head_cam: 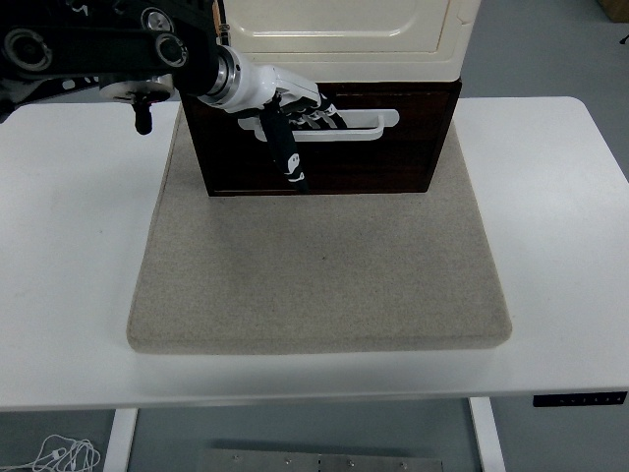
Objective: Open the drawer under the combination cabinet
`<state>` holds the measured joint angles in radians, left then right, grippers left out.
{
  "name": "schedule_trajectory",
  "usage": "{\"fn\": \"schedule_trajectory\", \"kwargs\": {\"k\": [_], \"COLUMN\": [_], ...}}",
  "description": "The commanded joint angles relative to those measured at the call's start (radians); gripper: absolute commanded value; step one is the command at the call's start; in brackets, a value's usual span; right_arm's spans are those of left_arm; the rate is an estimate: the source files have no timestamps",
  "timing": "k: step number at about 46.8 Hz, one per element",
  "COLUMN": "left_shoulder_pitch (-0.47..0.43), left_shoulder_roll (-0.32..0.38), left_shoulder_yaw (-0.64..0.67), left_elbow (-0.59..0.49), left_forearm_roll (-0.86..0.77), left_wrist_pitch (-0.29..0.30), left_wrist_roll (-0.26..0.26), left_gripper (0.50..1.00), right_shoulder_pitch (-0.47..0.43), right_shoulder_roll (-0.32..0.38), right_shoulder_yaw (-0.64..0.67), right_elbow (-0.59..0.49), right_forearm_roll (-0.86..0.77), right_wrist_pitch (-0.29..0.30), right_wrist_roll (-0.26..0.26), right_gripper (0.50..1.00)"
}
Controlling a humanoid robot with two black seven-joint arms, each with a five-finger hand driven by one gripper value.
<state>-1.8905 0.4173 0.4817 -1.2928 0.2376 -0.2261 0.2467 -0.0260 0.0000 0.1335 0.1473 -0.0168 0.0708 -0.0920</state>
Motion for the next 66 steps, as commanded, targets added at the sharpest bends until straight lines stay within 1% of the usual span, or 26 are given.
{"fn": "schedule_trajectory", "kwargs": {"k": [1,4,20,40,52,56,66], "left_shoulder_pitch": [-0.004,-0.01,-0.021,-0.019,-0.019,-0.019,-0.019], "left_shoulder_roll": [0.0,0.0,0.001,0.003,0.006,0.008,0.011], "left_shoulder_yaw": [-0.003,-0.003,-0.049,-0.055,-0.058,-0.068,-0.084], "left_elbow": [0.003,0.003,0.01,0.012,0.009,0.007,0.006], "left_forearm_roll": [0.003,0.005,0.003,0.003,0.003,0.003,0.003], "left_wrist_pitch": [-0.018,-0.032,-0.145,-0.165,-0.205,-0.208,-0.239], "left_wrist_roll": [0.0,0.0,0.0,0.0,0.0,0.0,0.0], "left_gripper": [1.0,1.0,1.0,1.0,1.0,1.0,1.0], "right_shoulder_pitch": [0.0,0.0,0.0,0.0,0.0,0.0,0.0], "right_shoulder_roll": [0.0,0.0,0.0,0.0,0.0,0.0,0.0], "right_shoulder_yaw": [0.0,0.0,0.0,0.0,0.0,0.0,0.0], "right_elbow": [0.0,0.0,0.0,0.0,0.0,0.0,0.0], "right_forearm_roll": [0.0,0.0,0.0,0.0,0.0,0.0,0.0], "right_wrist_pitch": [0.0,0.0,0.0,0.0,0.0,0.0,0.0], "right_wrist_roll": [0.0,0.0,0.0,0.0,0.0,0.0,0.0], "right_gripper": [0.928,0.926,0.926,0.928,0.928,0.928,0.928]}}
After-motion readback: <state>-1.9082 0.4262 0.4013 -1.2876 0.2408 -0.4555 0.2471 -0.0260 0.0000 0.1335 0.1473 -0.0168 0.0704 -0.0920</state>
